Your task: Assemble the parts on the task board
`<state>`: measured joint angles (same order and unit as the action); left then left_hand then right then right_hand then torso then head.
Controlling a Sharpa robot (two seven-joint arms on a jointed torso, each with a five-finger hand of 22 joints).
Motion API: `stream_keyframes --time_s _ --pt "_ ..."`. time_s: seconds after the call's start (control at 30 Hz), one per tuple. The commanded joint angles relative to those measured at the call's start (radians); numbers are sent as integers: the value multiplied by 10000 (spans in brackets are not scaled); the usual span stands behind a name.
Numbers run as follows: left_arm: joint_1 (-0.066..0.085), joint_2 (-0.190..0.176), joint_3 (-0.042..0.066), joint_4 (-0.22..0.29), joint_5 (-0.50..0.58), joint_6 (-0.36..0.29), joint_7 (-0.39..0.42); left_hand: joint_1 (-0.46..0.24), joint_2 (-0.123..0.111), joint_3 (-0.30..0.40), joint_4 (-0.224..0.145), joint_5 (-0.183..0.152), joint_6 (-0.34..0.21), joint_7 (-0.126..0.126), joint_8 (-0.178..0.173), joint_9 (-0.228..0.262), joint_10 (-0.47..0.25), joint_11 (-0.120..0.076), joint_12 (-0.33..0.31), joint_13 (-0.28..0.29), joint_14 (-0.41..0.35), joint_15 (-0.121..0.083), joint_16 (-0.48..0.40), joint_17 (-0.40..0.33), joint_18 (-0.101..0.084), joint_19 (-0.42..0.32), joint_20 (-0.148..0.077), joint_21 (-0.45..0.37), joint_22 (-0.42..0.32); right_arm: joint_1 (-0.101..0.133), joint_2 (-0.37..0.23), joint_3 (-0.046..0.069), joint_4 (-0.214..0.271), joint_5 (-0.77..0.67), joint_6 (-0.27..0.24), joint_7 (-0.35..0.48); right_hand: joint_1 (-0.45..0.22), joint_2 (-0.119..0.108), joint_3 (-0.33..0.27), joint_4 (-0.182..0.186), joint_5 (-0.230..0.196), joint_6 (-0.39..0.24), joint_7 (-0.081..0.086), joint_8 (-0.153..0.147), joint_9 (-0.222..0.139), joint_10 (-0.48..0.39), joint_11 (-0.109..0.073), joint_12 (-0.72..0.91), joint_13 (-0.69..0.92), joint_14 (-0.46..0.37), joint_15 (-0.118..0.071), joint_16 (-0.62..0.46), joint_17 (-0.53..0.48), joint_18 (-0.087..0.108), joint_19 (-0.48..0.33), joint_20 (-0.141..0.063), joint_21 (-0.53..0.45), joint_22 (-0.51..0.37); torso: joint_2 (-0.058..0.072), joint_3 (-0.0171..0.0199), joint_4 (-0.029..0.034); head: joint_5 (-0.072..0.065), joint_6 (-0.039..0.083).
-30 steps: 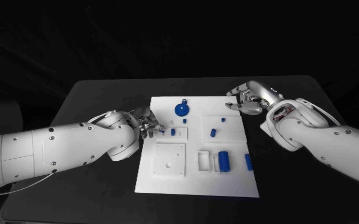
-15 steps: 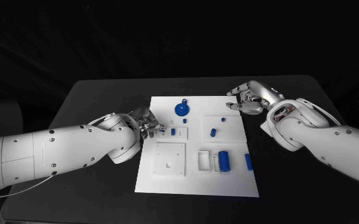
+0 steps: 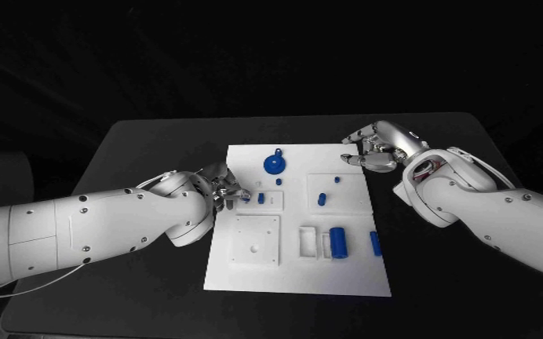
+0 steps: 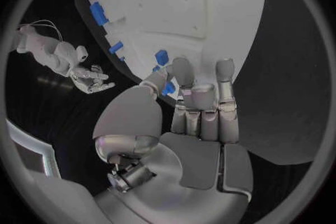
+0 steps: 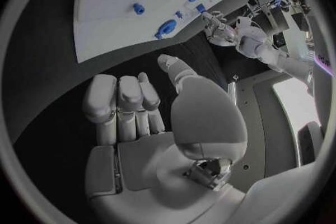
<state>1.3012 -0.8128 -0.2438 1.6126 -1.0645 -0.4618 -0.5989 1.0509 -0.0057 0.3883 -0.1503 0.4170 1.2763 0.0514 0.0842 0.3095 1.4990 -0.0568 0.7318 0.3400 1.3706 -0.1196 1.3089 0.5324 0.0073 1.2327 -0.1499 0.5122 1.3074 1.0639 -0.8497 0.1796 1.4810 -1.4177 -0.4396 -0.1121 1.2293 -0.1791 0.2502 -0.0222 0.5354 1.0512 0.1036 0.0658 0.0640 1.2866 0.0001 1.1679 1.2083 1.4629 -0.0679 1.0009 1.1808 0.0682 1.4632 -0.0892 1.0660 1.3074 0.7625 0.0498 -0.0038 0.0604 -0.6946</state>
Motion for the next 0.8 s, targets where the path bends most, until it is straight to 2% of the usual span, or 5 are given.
stream_keyframes --time_s 0.03,0.8 --pt "-38 54 1 -44 -168 316 -112 97 45 369 -335 30 2103 -963 24 -9 153 -377 56 15 207 -194 35 11 -43 -33 -14 65 211 -6 3 4 19 -73 118 43 -108 25 68 -4 36 72 0 -40 -17 -9 -23 -61 7 -3 -29 -59 -3 93 433 1 -45 1390 2 -6 -1 -2 -4" --pt "-84 34 2 -138 -340 964 -264 75 51 396 -401 114 2096 -961 50 22 152 -371 73 38 197 -183 58 18 -42 -75 -5 119 211 -9 -1 4 3 -73 116 49 -108 25 68 -4 36 72 0 -40 -17 -9 -23 -61 7 -3 -29 -59 -3 93 433 1 -45 1390 -4 -14 6 -18 -61"
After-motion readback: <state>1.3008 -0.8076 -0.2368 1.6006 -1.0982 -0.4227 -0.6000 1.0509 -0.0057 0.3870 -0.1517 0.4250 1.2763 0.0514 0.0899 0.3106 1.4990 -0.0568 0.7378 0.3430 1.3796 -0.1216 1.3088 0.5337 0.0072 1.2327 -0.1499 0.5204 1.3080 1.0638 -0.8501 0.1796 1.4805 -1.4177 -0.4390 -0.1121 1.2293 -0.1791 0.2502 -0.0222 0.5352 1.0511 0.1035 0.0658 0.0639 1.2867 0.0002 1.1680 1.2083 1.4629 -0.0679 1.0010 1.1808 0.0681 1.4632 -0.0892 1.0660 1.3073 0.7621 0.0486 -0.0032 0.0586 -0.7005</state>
